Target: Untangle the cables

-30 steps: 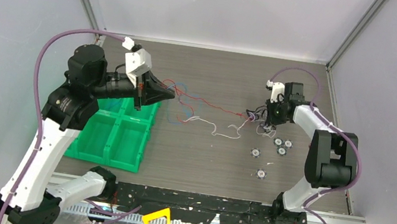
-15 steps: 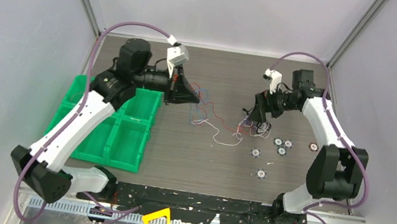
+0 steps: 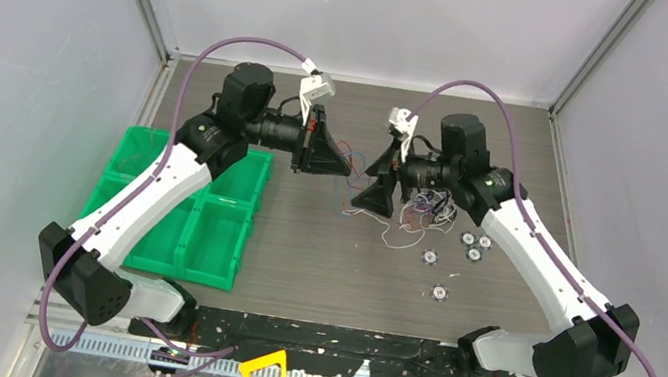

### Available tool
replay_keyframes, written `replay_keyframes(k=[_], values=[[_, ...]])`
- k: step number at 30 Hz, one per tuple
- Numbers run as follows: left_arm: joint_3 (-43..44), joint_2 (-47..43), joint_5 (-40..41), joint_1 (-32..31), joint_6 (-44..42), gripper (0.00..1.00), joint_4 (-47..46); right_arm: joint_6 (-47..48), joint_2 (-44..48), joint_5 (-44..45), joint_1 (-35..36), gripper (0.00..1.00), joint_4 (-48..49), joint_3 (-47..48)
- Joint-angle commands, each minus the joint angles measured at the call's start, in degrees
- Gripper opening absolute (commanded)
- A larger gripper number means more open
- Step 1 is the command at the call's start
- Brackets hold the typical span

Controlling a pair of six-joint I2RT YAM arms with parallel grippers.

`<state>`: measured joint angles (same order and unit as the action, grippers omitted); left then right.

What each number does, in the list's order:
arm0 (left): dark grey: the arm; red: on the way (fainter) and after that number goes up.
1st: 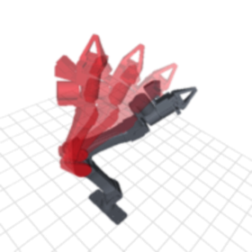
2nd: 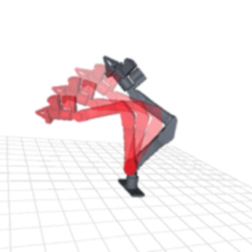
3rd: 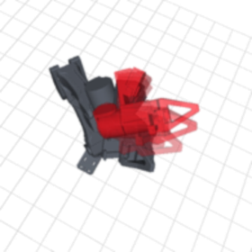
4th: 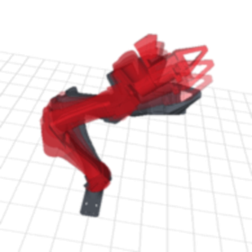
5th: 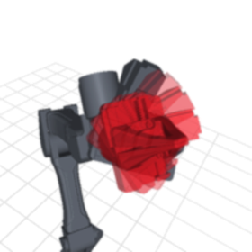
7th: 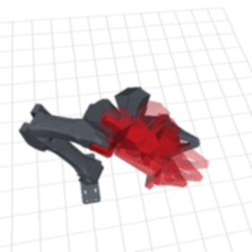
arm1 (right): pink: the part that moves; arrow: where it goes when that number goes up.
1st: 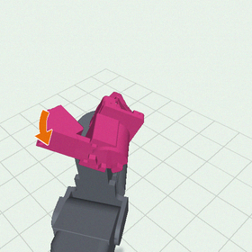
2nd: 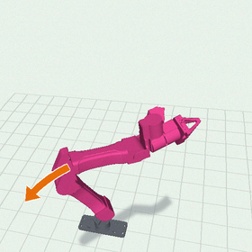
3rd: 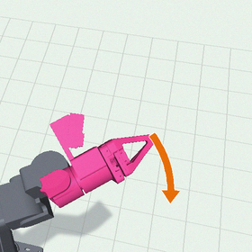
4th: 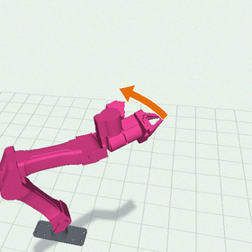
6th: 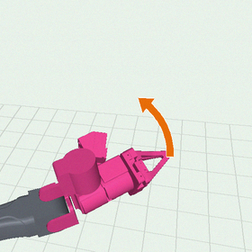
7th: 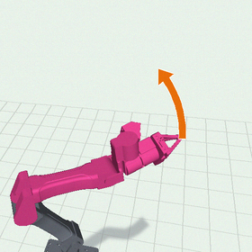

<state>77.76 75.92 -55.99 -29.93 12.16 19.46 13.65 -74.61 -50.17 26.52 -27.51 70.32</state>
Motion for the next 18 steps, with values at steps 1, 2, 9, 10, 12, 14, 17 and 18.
replay_keyframes(k=[1, 2, 9, 10, 12, 14, 17, 18], values=[[1.9, -0.4, -2.9, -0.1, 2.3, 0.00, -3.3, -2.9, 0.4, 7.3, 3.4, 0.90, 10.7, -1.3], [1.8, -0.5, -3.0, -0.1, 2.3, 0.00, -3.1, -3.1, -0.1, 7.9, 4.2, 0.82, 11.2, -1.3], [1.5, -0.8, -4.7, 0.0, 0.6, 0.00, 2.2, -7.0, -1.1, 11.8, 4.6, 0.48, 17.3, -2.1], [1.3, -0.9, -5.1, 0.0, 0.6, 0.00, 2.8, -7.1, -1.1, 11.8, 4.6, 0.41, 17.5, -2.0], [1.4, -0.8, -5.9, 0.1, 0.4, 0.00, 4.2, -7.6, -1.0, 11.5, 4.6, 0.25, 17.8, -2.1], [1.8, -0.7, -5.7, 0.3, -0.4, 0.05, 6.0, -8.2, -0.9, 10.6, 4.6, 0.08, 18.3, -2.2], [0.5, -1.7, -2.5, 2.2, 0.7, 0.39, 5.9, -9.1, -0.4, 9.2, 4.6, 0.06, 18.0, -2.1], [-0.9, -2.5, -1.3, 3.3, 2.3, 0.47, 4.1, -9.3, -0.3, 9.1, 4.6, 0.05, 17.6, -2.0]])
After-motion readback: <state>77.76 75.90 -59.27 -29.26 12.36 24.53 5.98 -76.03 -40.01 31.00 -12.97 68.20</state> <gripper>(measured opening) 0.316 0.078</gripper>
